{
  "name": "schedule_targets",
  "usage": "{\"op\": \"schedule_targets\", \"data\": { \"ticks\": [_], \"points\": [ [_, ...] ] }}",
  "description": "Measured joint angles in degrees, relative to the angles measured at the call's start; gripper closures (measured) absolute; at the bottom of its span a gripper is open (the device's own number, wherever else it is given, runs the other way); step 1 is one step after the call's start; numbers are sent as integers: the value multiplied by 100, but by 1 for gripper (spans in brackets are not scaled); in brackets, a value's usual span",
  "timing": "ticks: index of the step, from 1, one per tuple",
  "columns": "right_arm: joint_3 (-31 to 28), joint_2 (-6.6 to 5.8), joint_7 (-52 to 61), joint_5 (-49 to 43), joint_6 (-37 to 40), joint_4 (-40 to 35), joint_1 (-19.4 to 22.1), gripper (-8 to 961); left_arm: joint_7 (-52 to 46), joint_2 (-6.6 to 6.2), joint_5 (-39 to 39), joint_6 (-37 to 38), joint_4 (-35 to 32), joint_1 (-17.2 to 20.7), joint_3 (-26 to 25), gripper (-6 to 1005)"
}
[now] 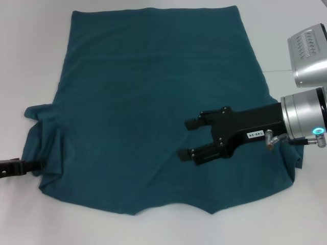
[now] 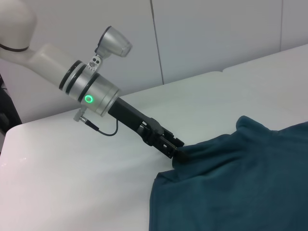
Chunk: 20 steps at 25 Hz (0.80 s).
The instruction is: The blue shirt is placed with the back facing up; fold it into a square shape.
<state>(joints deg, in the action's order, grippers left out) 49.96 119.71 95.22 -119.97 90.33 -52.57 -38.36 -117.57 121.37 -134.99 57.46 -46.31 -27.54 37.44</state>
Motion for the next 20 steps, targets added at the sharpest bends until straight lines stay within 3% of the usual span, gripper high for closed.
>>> {"op": "schedule_targets", "data": {
  "ticks": [12, 15, 20],
  "points": [
    [-12, 0, -4, 0, -109, 19, 34, 39, -51, 8, 40, -19, 1, -3, -41, 251],
    [-11, 0, 0, 0, -117, 19, 42, 39, -62, 9, 42, -24, 1, -23, -43, 451],
    [-13, 0, 2, 14, -124, 19, 54, 40, -65, 10, 43, -11, -1, -65, -48, 690]
  ]
}}
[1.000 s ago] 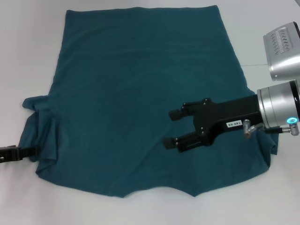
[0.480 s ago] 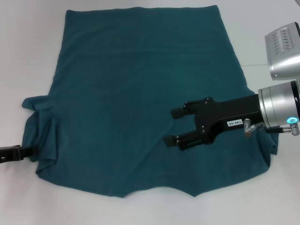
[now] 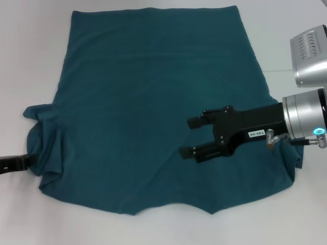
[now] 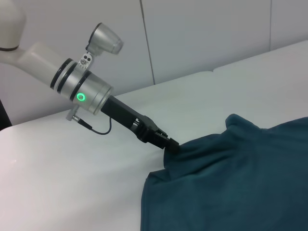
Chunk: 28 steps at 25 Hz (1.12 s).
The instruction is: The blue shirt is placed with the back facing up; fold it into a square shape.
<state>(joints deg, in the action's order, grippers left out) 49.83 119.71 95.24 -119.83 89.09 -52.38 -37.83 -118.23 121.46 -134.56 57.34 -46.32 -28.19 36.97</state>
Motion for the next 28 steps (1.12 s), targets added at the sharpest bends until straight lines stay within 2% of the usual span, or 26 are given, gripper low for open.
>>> {"op": "schedule_targets", "data": {
  "ticks": [6, 12, 18, 22, 28],
  "points": [
    [2, 6, -3, 108, -4, 0, 3, 40, -51, 0, 15, 15, 0, -36, -6, 913],
    [-2, 15, -60, 135, -91, 27, 59, 41, -83, -74, 143, 259, -89, -69, -5, 959],
    [0, 20, -400, 483, -230, 225, 252, 41, -72, -101, 321, 833, -538, -37, -14, 998],
    [1, 6, -646, 831, -248, 313, 436, 43, -3, -16, 324, 983, -836, -60, 88, 997],
    [-2, 5, -696, 894, -245, 325, 597, 45, 36, 67, 321, 1078, -1018, -256, 622, 998]
  ]
}}
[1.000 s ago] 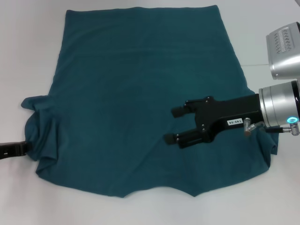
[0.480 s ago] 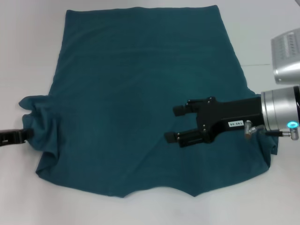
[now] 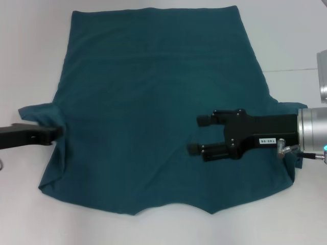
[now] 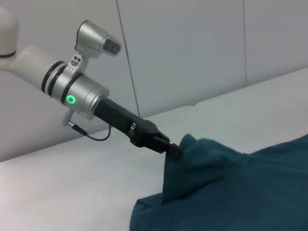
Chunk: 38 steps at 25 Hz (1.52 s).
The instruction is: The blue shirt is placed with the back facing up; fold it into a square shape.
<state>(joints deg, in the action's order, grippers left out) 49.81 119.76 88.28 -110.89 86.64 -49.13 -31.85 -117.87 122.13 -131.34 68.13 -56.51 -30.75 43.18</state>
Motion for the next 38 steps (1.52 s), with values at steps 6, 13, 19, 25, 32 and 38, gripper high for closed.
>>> {"op": "schedule_targets", "data": {
  "ticks": [6, 13, 19, 25, 32, 38],
  "points": [
    [-14, 12, -6, 0, 1, 2, 121, 47, 6, 56, -62, -143, 5, -254, 815, 997],
    [-62, 7, -86, 30, 12, 145, 187, 72, -29, 142, -263, -604, 221, -491, 1569, 998],
    [-108, 4, -178, 64, 1, 225, 236, 123, -71, 188, -517, -749, 514, -691, 1820, 994],
    [-128, 3, -187, 67, 2, 230, 241, 124, -123, 170, -546, -737, 437, -568, 1861, 870],
    [-129, 3, -188, 68, 2, 229, 204, 124, -237, 171, -701, -830, 173, -309, 1699, 560],
    [-130, 10, -188, 75, 1, 229, 161, 123, -377, 159, -732, -1202, 148, -322, 972, 328]
  ]
}}
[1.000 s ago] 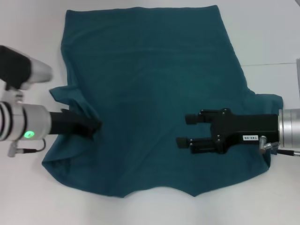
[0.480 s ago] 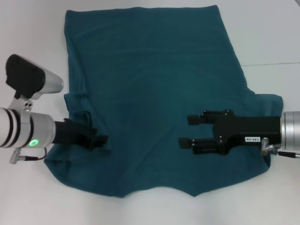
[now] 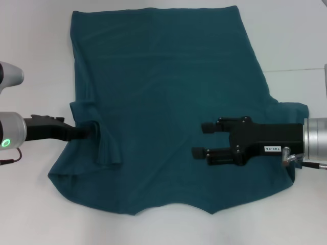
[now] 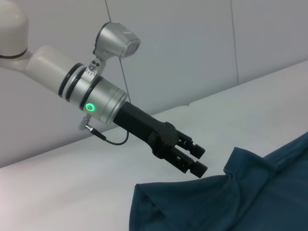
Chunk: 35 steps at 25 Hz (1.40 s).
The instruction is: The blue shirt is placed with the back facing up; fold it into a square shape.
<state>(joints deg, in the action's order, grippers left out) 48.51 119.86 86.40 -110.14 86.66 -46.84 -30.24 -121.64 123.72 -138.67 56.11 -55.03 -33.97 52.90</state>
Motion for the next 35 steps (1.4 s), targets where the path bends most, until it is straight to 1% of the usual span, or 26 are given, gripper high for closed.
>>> {"op": "schedule_targets", "data": {
  "ticks": [4, 6, 11, 16, 23, 26, 30, 35],
  "points": [
    [0, 2, 0, 51, -2, 0, -6, 123, -98, -9, -302, -376, 240, -126, 28, 206],
    [0, 3, 0, 96, -3, 0, -7, 123, -244, -16, -537, -639, 491, -261, 23, 145],
    [0, 3, 0, 144, -20, 0, -8, 123, -626, -55, -1193, -1211, 1141, -631, 32, 262],
    [0, 3, -2, 144, -64, 9, -8, 123, -657, -48, -1373, -1471, 1423, -836, 36, 380],
    [0, -4, -22, 144, -79, 58, -12, 124, -732, -61, -1394, -1596, 1679, -1111, 26, 867],
    [0, -5, -54, 144, -80, 59, -18, 124, -756, -67, -1412, -1624, 1785, -1200, 35, 927],
    [0, -7, -76, 142, -81, 62, -23, 124, -839, -123, -1437, -1687, 2005, -1358, 36, 1007],
    [0, -7, -85, 145, -80, 62, -25, 124, -868, -136, -1470, -1706, 2028, -1384, 32, 1003]
  ]
}}
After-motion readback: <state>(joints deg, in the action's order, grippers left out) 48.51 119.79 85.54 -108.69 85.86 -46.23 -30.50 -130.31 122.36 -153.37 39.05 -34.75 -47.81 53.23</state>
